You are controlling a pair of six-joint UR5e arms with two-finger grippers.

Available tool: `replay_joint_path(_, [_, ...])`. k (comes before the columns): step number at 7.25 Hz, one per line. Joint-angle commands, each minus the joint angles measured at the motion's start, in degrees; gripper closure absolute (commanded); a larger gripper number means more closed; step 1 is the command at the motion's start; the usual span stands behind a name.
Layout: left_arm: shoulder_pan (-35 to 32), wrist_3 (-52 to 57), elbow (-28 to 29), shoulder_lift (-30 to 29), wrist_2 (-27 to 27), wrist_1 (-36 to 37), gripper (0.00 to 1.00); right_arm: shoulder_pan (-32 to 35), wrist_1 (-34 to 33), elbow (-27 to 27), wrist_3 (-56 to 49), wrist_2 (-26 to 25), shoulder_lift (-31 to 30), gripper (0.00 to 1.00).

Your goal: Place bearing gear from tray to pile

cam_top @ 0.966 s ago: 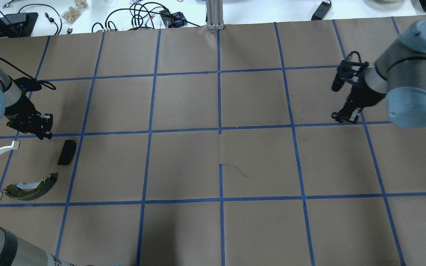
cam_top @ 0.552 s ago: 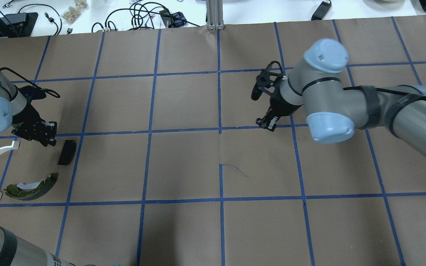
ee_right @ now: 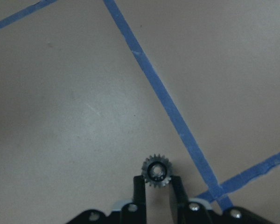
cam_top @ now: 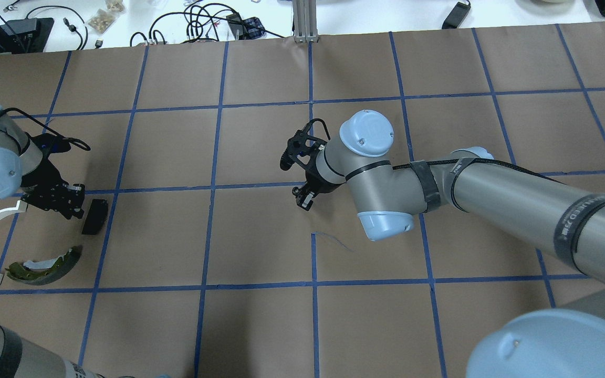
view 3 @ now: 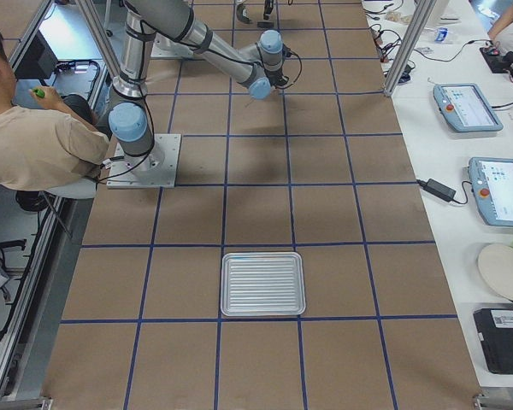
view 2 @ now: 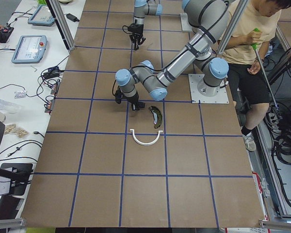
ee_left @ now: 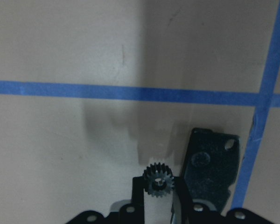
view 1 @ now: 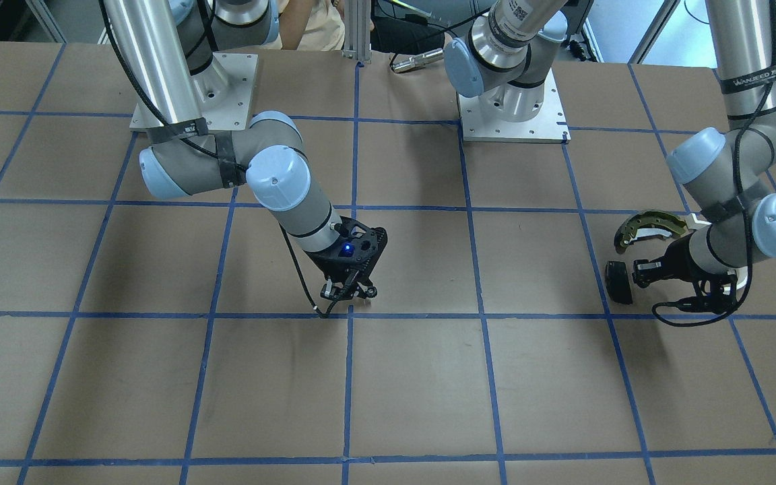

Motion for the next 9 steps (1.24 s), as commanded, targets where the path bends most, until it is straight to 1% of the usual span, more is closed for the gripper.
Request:
replay_joint_path(1, [0.22, 1.38, -0.06, 0.07, 3.49, 0.19, 1.00, 0.13, 0.15, -1.56, 1.81, -0.80, -0.25, 0.00])
replay_joint_path(2, [0.31, 1.57, -0.06, -0.28, 3.51, 0.19, 1.00, -0.56, 2.07, -2.62, 1.63, -2.11, -1.82, 0.00])
replay_joint_path(3, [0.48, 1.66, -0.06, -0.63, 3.51, 0.19, 1.00, -1.53, 9.40, -4.89, 2.07, -4.38, -5.49, 0.00])
replay_joint_path(4, [0.75, 1.75, -0.06, -0.98, 3.51, 0.19, 1.00, -2.49, 20.61, -9.26, 4.68, -6.67, -10.40, 0.00])
replay_joint_path(5, [0.75, 1.75, 0.03, -1.07, 3.59, 0.19, 1.00, -3.37, 30.03, -14.18, 8.97, -9.04, -13.23, 0.00])
replay_joint_path(6, [0.83, 1.84, 0.03, -1.25, 3.59, 0.19, 0.91, -4.25, 37.35, -18.75, 10.76, -13.59, -15.09, 0.00])
replay_joint_path(7, [0.75, 1.75, 0.03, -1.25, 3.59, 0.19, 0.54, -5.31, 45.60, -21.84, 14.78, -15.55, -17.81, 0.00])
replay_joint_path(8, [0.83, 1.66, 0.03, -1.16, 3.59, 0.19, 0.17, -7.40, 52.73, -22.66, 17.08, -16.96, -21.40, 0.00])
replay_joint_path(9, [0.75, 1.66, 0.20, -0.99, 3.59, 0.11, 0.00, -10.99, 56.98, -22.58, 23.02, -17.32, -23.79, 0.00])
